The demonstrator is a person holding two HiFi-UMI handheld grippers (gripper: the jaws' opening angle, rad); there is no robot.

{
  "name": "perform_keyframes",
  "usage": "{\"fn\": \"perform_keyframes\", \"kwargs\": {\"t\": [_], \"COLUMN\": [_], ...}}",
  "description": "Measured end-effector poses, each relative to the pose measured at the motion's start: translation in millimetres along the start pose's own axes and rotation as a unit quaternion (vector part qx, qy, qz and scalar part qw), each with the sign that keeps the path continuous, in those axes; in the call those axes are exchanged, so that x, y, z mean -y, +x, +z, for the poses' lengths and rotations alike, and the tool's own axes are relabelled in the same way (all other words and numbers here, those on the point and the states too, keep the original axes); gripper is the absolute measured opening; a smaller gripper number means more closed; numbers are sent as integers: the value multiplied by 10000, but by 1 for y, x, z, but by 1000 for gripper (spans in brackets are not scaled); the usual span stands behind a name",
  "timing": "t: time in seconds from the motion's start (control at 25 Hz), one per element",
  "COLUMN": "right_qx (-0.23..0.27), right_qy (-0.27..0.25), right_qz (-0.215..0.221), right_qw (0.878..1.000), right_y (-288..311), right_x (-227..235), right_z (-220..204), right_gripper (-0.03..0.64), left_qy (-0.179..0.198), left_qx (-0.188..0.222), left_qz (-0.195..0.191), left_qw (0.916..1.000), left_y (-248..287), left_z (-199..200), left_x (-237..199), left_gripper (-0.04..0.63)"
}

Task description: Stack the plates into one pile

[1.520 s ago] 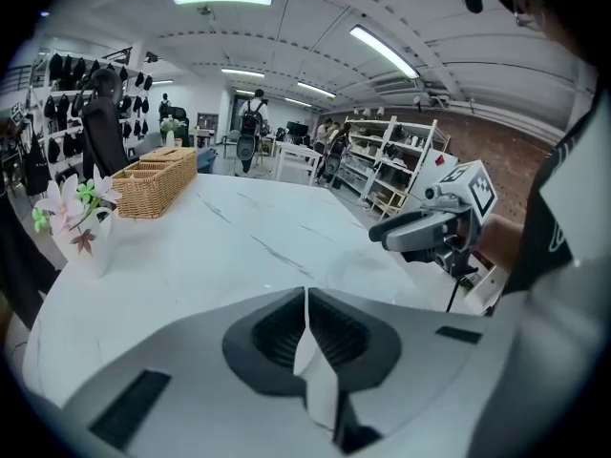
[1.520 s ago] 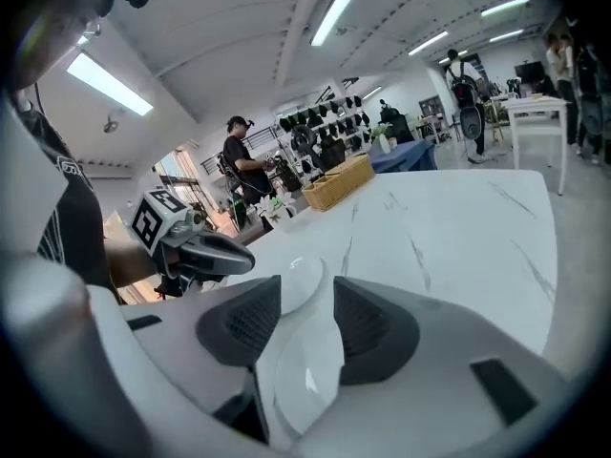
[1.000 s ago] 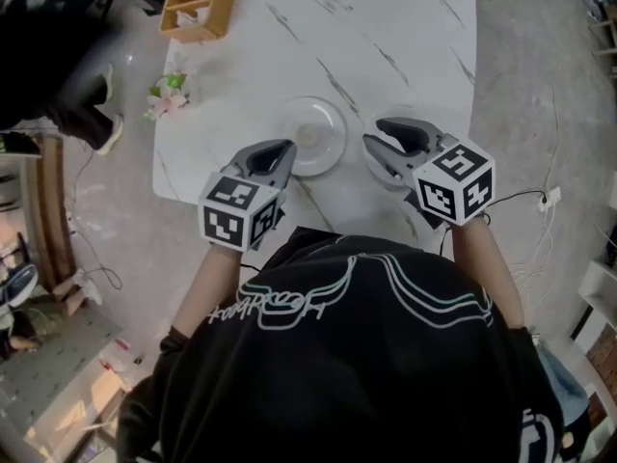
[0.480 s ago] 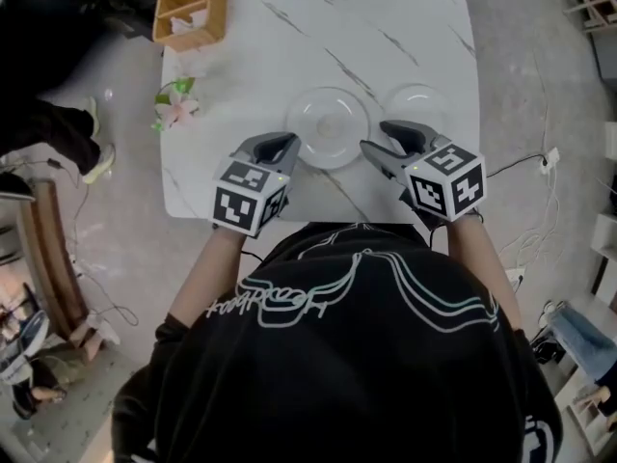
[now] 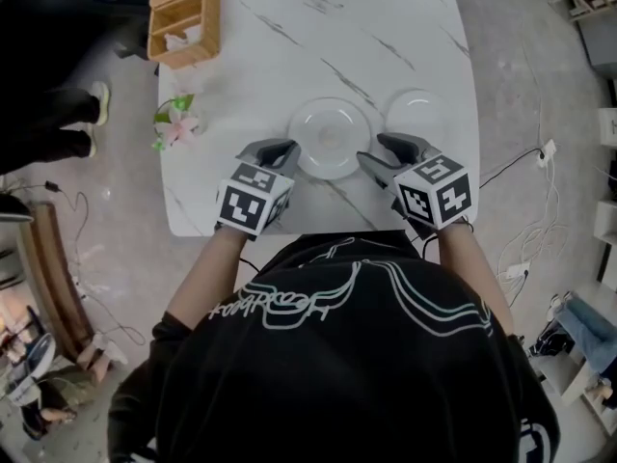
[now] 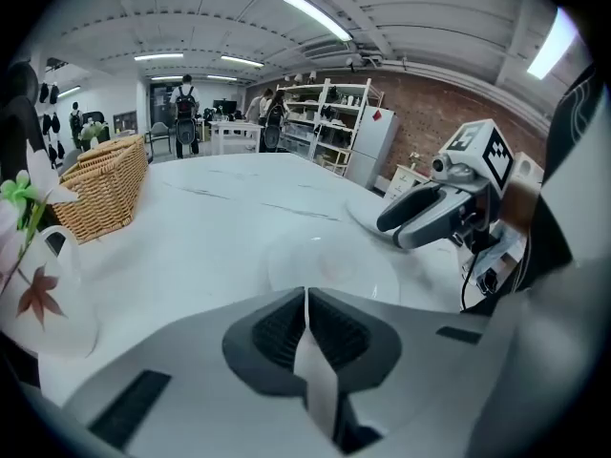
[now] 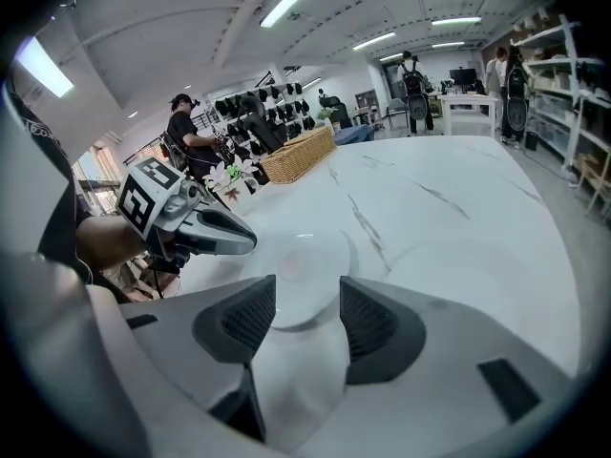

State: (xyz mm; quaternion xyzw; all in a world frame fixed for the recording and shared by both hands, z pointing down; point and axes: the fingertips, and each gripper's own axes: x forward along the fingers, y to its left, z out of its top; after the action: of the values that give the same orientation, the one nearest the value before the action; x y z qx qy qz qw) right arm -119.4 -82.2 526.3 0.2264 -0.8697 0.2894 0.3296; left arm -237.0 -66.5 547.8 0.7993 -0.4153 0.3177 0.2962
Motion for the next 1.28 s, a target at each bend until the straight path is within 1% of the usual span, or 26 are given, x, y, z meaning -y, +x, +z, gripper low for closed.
{"fn": "perform_keyframes", "kwargs": {"t": [0.16, 0.36, 0.56, 0.88, 0.96, 1.04, 1.28], "right_qx": [-1, -74, -8, -22, -59, -74, 58], "right_qy": [20, 5, 81, 586, 701, 817, 1363], "right_qz": [-63, -82, -195, 92, 152, 216, 435], "right_qw": [10000, 9999, 9998, 9982, 9974, 9964, 9897], "right_y": [5, 10, 11, 21, 22, 24, 23], "right_x": [1, -5, -2, -11, -13, -14, -13], "right_z": [-1, -8, -6, -4, -6, -7, -7], "right_gripper": [224, 227, 225, 224, 204, 157, 124], "left_qy": [7, -79, 93, 105, 121, 139, 168], "left_qx": [-120, -85, -195, -207, -206, -194, -312], "left_qz": [-35, -142, -95, 3, -7, -24, -47], "left_qw": [9999, 9998, 9997, 9997, 9997, 9997, 9994], "left_y": [5, 4, 7, 10, 10, 10, 10], "left_z": [-6, -9, -14, -16, -16, -15, -16], "left_x": [-5, -6, -5, -9, -8, -8, -8], "left_gripper": [31, 31, 31, 31, 31, 31, 31]}}
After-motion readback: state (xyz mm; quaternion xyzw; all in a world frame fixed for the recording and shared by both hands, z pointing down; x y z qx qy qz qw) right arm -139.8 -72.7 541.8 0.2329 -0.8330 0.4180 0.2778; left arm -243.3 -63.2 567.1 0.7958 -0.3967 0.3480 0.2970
